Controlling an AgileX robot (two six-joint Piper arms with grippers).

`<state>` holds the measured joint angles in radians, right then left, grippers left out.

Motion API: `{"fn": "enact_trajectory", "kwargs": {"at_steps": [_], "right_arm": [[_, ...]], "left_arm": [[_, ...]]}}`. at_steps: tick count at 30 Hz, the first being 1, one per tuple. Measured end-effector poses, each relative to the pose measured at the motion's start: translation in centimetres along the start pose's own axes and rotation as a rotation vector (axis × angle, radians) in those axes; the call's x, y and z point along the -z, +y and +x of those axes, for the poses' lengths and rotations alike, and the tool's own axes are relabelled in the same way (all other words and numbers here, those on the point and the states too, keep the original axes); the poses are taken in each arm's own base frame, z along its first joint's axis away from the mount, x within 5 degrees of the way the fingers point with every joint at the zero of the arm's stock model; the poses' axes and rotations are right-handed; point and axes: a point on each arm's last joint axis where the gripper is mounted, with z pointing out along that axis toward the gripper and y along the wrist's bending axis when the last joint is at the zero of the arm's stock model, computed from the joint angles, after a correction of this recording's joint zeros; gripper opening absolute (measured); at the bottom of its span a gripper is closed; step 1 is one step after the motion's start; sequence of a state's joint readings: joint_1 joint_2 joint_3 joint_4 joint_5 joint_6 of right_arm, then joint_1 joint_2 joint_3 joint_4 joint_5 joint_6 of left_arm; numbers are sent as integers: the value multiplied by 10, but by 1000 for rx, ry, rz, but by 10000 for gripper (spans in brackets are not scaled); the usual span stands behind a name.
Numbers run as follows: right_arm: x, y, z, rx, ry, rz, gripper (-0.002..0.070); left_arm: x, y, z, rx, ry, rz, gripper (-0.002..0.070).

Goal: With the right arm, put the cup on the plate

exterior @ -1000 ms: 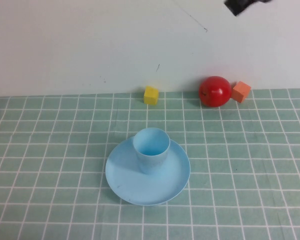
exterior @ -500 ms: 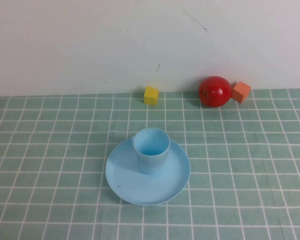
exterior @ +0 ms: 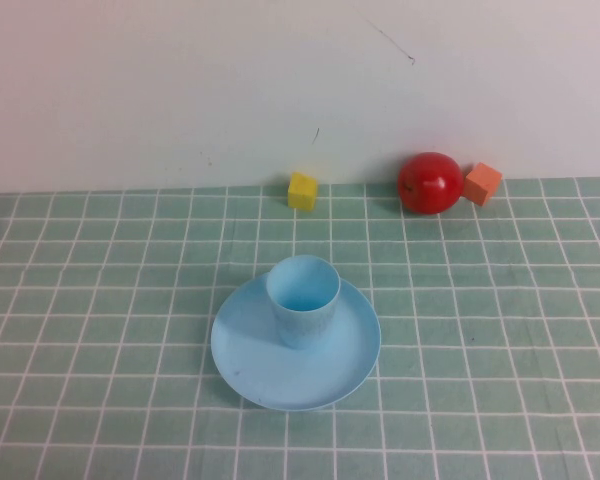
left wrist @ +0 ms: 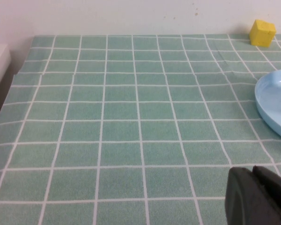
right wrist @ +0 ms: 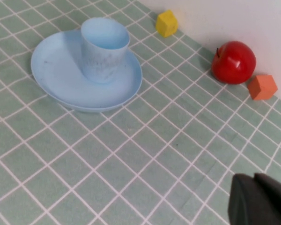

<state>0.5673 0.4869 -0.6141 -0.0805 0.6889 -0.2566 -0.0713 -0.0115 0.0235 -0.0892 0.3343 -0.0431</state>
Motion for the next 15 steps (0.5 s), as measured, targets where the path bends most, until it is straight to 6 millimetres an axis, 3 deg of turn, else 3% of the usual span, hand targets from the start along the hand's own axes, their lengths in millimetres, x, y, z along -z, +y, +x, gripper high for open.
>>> {"fn": "enact_trajectory", "kwargs": {"at_steps": [8,15], "right_arm": [[-22,13,34,-6,-70,5,3],[-24,15,40,-7,-32,-6,3]], "left_arm": [[0,0,0,0,0,0,-3],[0,0,0,0,0,0,-3]]}}
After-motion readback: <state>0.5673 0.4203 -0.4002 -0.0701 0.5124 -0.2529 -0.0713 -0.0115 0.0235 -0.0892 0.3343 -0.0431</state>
